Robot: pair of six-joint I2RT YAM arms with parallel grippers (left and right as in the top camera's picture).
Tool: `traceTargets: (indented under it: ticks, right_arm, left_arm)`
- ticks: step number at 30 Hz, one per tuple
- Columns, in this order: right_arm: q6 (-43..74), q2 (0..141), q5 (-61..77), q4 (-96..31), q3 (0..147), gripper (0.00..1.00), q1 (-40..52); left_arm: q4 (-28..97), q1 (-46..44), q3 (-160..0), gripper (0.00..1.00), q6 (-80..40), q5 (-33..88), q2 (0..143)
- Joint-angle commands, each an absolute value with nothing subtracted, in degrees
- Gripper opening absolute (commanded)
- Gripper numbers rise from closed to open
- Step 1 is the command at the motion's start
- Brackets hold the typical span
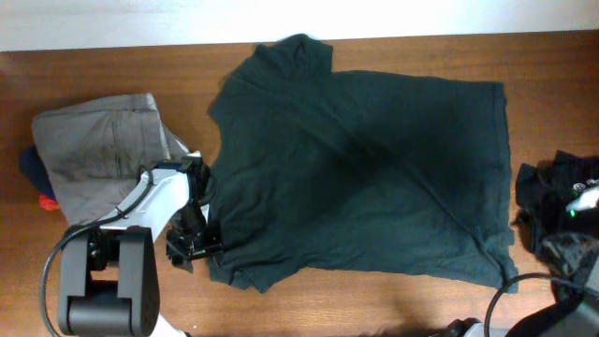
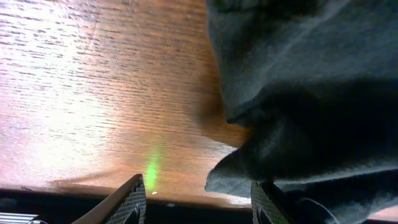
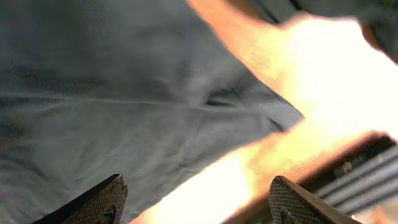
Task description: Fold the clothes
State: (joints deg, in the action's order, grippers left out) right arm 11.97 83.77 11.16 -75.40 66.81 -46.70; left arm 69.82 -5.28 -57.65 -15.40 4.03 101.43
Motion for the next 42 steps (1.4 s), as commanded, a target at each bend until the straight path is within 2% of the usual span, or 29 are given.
traceTargets:
  ticks: [1,3,6,10,11,13,14,21,24,29,32,37,39,42]
  right_arm:
    - [12.49,83.74,9.87,-74.48,62.46,0.72,-51.07]
    - [12.49,83.74,9.87,-73.47,59.90,0.69,-52.80]
    - [12.49,83.74,9.85,-71.31,56.03,0.59,-53.76]
    - [12.64,83.74,9.87,-68.16,52.21,0.59,-53.69]
    - [13.76,83.74,9.85,-67.48,51.59,0.57,-53.69]
    - [15.97,83.74,9.85,-66.06,50.43,0.44,-53.69]
    - [16.67,83.74,9.82,-65.41,49.91,0.43,-53.69]
    - [20.32,83.74,8.47,-55.31,43.33,0.44,-53.69]
    - [20.49,83.74,2.96,-53.25,41.47,0.55,-53.69]
    - [21.54,83.74,0.34,-52.38,40.29,0.55,-53.69]
    - [21.78,83.74,0.23,-50.57,39.20,0.45,-53.69]
    - [23.03,83.72,-0.67,-48.97,38.41,0.10,-53.69]
    - [23.00,83.70,-0.45,-50.46,40.42,0.04,-53.69]
    - [22.76,83.37,0.25,-54.15,44.51,0.04,-53.69]
  left_arm:
    - [69.76,-5.08,-59.86,0.54,-13.52,3.81,98.13]
    - [69.93,-5.08,-60.97,0.53,-13.30,4.01,96.73]
    - [70.50,-5.08,-62.87,0.53,-12.97,4.14,94.61]
    - [70.57,-5.08,-63.86,0.55,-9.19,7.81,92.14]
    - [70.46,-5.08,-63.86,0.55,-7.79,9.26,91.72]
    - [70.32,-5.08,-63.86,0.55,-5.54,10.90,91.33]
    - [70.32,-5.08,-63.86,0.55,-5.17,11.14,91.24]
    - [69.71,-5.08,-63.86,0.55,-2.68,12.91,91.24]
    - [69.71,-5.08,-63.86,0.55,-2.68,12.91,91.24]
    - [69.52,-5.08,-63.86,0.55,-2.68,12.91,91.24]
    - [69.23,-5.08,-63.86,0.55,-2.70,12.93,91.24]
    - [69.25,-5.08,-63.86,0.55,-2.68,12.91,91.24]
    - [69.28,-5.08,-63.86,0.55,-2.39,12.95,91.24]
    - [69.28,-5.08,-63.86,0.55,-0.78,14.11,91.24]
